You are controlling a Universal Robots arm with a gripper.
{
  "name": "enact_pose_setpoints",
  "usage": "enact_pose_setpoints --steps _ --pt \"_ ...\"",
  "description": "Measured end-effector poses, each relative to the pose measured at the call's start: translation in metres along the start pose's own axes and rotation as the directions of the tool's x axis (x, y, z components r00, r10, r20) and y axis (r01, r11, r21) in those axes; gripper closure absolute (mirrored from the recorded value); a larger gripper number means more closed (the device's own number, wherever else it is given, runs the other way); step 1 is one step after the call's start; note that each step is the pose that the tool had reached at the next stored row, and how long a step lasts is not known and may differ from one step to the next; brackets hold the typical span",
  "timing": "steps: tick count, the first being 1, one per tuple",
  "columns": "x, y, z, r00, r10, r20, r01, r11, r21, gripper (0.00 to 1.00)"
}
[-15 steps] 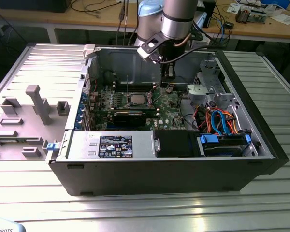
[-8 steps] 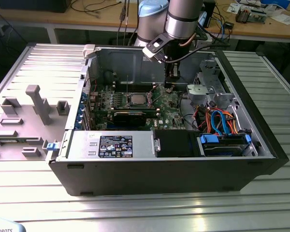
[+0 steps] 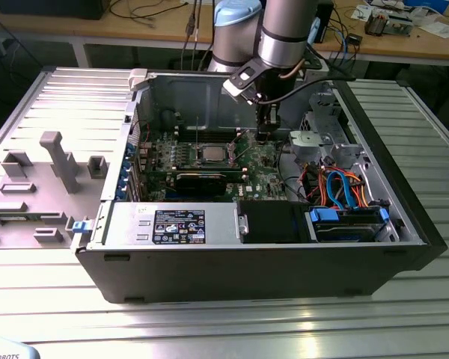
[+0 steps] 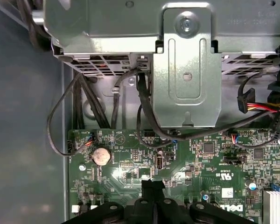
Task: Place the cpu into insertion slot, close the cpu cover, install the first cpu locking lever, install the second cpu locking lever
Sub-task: 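Close the cpu cover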
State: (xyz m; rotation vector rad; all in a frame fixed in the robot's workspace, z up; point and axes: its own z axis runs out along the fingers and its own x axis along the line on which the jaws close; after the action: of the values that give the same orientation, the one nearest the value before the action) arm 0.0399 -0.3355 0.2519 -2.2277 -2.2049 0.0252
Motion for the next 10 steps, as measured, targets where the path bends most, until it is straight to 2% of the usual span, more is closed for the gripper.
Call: enact_pose_setpoints --steps 5,10 --pt "-0.0001 -0.0064 0.0003 1.0 0.0 -0.0004 0.0 1.0 0.0 0.89" --pt "-0.0001 -0.007 0.0003 1.0 0.0 -0.0003 0.0 1.0 0.0 0.89"
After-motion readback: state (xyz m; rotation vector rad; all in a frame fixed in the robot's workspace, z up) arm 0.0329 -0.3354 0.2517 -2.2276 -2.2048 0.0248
